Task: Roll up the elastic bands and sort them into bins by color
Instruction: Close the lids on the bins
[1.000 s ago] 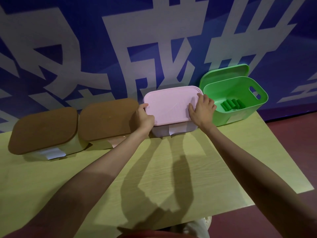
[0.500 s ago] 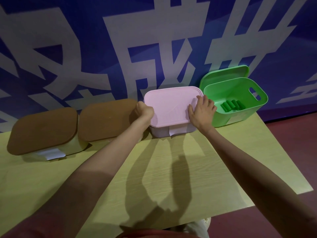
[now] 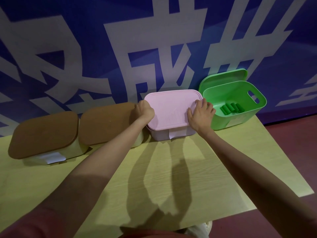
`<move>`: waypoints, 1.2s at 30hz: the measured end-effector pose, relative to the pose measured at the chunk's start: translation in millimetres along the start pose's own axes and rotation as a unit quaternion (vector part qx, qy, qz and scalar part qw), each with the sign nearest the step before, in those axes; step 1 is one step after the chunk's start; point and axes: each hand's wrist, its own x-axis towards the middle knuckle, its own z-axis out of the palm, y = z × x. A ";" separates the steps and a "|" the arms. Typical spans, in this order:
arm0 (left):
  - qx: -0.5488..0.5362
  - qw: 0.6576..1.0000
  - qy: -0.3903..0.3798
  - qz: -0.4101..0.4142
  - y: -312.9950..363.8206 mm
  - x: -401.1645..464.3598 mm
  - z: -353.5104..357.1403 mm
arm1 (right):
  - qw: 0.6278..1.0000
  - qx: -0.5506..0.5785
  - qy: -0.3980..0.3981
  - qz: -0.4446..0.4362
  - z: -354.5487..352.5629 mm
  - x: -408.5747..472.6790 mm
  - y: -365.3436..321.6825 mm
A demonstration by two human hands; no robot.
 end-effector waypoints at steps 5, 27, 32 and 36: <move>0.027 0.999 -0.002 0.023 0.1 1.1 -1.8 | 1.000 -0.007 -0.008 -0.004 -2.0 1.3 -1.1; 0.114 0.979 0.082 0.151 -15.7 -20.7 12.1 | 1.000 -0.004 -0.004 -0.014 -4.2 11.5 1.5; 0.113 0.959 -0.020 0.259 -30.1 -32.1 32.8 | 0.995 0.021 -0.016 -0.095 1.8 15.1 9.5; 0.198 0.940 -0.031 0.277 -38.8 -28.5 47.6 | 0.987 -0.023 -0.097 -0.122 1.7 17.9 12.8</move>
